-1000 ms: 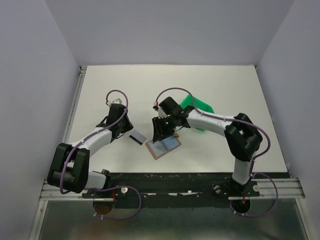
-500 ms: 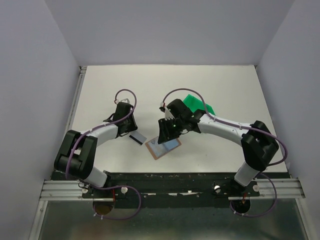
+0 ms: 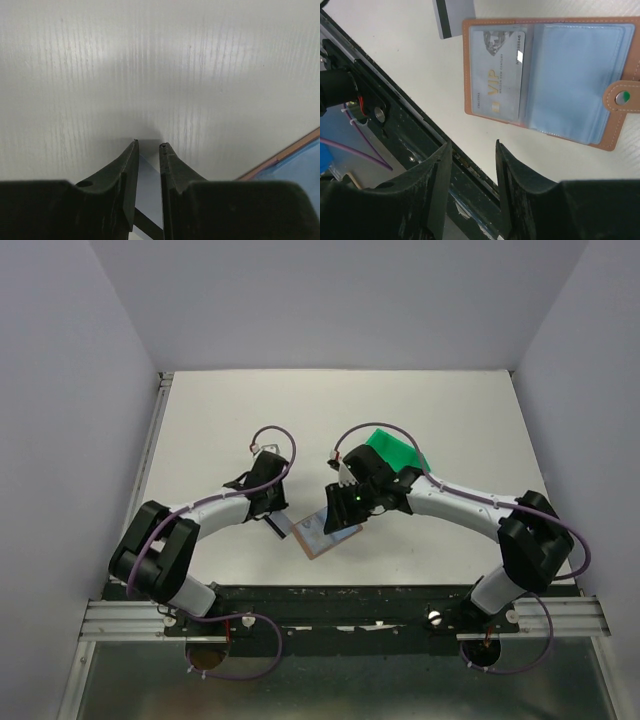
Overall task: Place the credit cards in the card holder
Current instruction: Move the credit card to the corner of the board.
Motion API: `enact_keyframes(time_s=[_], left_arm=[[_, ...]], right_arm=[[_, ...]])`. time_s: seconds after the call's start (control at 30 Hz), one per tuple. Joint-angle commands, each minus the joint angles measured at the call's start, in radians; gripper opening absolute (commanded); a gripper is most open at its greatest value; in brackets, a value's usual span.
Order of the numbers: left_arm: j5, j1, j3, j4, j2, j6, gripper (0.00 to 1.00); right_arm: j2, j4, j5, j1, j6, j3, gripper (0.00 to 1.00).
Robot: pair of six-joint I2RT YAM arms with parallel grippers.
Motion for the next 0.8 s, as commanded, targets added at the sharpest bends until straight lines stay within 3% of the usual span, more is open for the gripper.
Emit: enact_keyframes(time_s=[0.0,0.3,0.77], left_arm=[[-0.079,-0.094,-0.014,-0.19,-0.008,-0.059,0.29],[-0.099,-0.195,-0.103,-0.239,-0.062,-0.185,0.26],[-0.125,-0.382,-0.282,-0.361,-0.31,-0.441,0.24]], right_arm=[[-0.052,0.024,0.022,-0.002,0.014,-0.036,0.48],[-0.123,0.027,0.033,-0.002,0.025,-0.092,0.49],[-0.189,0.074,0.002,-0.003,0.069,-0.177,0.49]])
